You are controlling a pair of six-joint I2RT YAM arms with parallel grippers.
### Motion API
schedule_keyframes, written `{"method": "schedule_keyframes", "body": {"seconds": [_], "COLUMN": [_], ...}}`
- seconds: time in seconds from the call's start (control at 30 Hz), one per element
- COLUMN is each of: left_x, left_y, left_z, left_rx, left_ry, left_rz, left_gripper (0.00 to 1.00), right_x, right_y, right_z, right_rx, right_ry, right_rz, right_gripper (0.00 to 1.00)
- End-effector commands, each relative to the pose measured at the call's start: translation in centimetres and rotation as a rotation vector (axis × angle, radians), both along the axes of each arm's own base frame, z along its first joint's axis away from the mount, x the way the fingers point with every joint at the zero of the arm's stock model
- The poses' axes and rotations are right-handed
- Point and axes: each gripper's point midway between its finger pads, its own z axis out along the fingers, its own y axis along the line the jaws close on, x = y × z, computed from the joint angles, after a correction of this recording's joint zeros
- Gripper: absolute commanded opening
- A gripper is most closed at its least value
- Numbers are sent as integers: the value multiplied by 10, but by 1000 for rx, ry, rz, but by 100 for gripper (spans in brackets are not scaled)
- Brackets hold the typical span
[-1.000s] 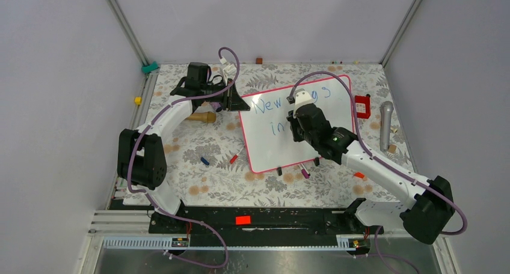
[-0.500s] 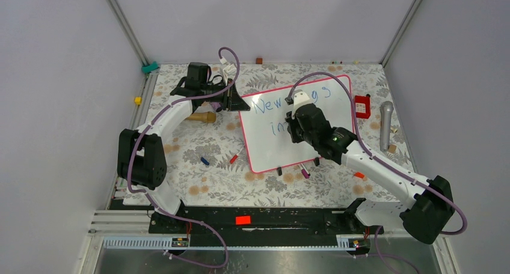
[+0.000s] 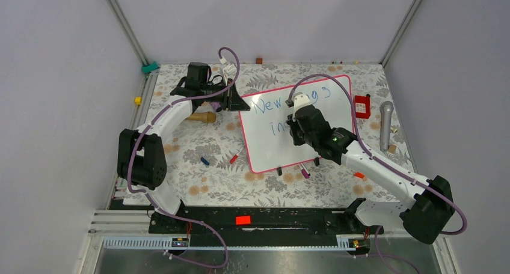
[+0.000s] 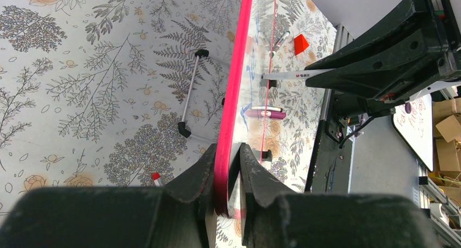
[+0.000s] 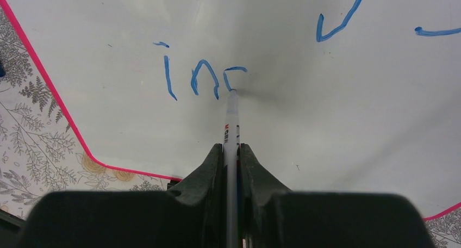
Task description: Write a sentence on the whiteboard
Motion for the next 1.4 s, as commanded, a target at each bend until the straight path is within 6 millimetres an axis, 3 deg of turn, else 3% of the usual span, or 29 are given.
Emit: {"method": "schedule_keyframes", "body": {"seconds": [0.0, 0.43, 0.93, 1.37], "left_x": [21, 22, 22, 21], "left_y": [-2, -2, -1, -1], "left_z": [-6, -8, -10, -9], "left_rx": [92, 96, 107, 105], "left_ry": [-181, -180, -176, -175], "left_rz": [37, 38, 37, 34], "left_gripper": [12, 12, 12, 12], "right_x": [8, 8, 30, 15], "right_y": [-18, -18, -20, -10], "right_z": [9, 46, 42, 22], "right_rx": [-44, 57, 46, 70], "right_ry": [-42, -124, -110, -32], "right_rz": [-76, -76, -118, -54], "right_gripper": [0, 0, 0, 0]}}
